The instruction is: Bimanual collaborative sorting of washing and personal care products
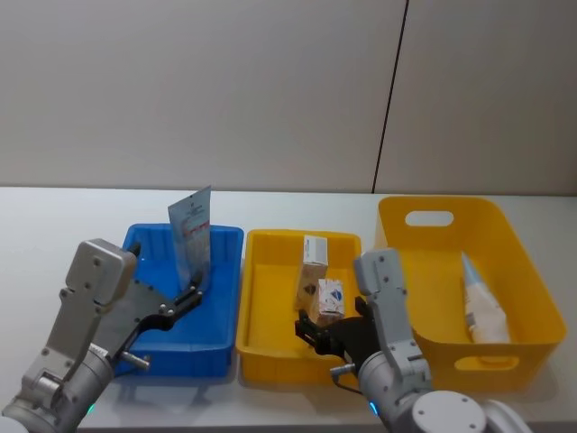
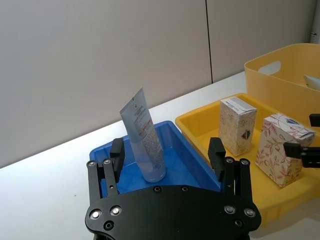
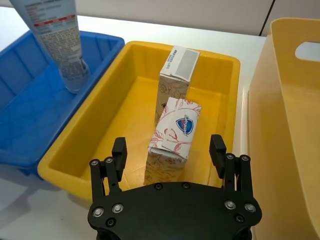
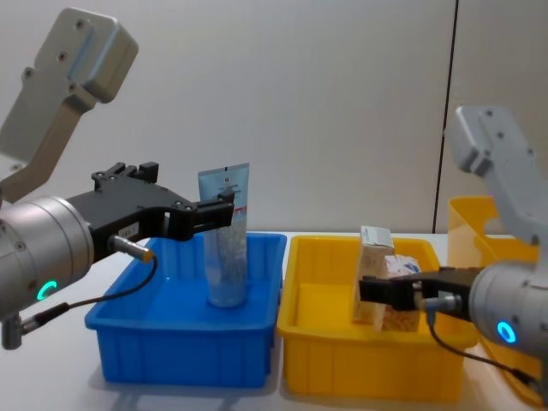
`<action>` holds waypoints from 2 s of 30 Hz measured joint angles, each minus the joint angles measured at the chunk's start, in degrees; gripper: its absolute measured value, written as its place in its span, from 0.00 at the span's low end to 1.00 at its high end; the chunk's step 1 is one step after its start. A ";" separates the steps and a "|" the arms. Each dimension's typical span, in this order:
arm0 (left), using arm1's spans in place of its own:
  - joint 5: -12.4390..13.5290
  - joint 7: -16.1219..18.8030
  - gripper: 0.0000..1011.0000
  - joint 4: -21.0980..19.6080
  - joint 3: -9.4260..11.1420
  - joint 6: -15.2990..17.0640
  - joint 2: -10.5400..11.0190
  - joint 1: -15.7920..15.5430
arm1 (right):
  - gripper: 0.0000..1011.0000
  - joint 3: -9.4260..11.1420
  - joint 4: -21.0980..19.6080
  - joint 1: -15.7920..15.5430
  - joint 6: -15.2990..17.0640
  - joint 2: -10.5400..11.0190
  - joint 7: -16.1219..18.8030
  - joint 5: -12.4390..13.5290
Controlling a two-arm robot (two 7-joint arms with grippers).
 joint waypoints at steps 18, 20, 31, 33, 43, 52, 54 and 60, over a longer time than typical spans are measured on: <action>0.00 0.00 0.99 0.00 0.00 0.00 0.01 0.00 | 0.99 -0.46 6.99 3.29 -0.91 -3.76 -3.48 -2.87; 0.00 0.00 0.99 0.00 0.00 0.00 0.00 0.00 | 0.98 -0.46 7.35 3.44 -0.96 -3.93 -3.63 -3.02; 0.00 0.00 0.99 0.00 0.00 0.00 0.01 0.00 | 0.72 -0.43 8.84 4.12 -1.16 -4.69 -4.37 -3.59; 0.00 0.00 0.99 0.00 0.00 0.00 0.01 0.00 | 0.63 -0.43 9.04 4.21 -1.17 -4.78 -4.45 -3.68; 0.00 0.00 0.99 0.00 0.00 0.00 0.00 0.00 | 0.37 -0.44 9.54 4.44 -1.22 -5.04 -4.70 -3.90; 0.00 0.00 0.99 0.00 0.00 0.00 0.00 0.00 | 0.37 -0.29 9.38 4.40 -1.62 -5.08 -4.59 -3.94; 0.00 0.00 0.99 0.00 0.00 0.00 0.01 0.00 | 0.37 -0.15 8.94 4.26 -2.19 -5.04 -4.26 -3.87; 0.00 0.00 0.99 0.00 0.00 0.00 0.00 0.00 | 0.37 0.50 7.19 3.91 -3.76 -4.98 -3.14 -3.07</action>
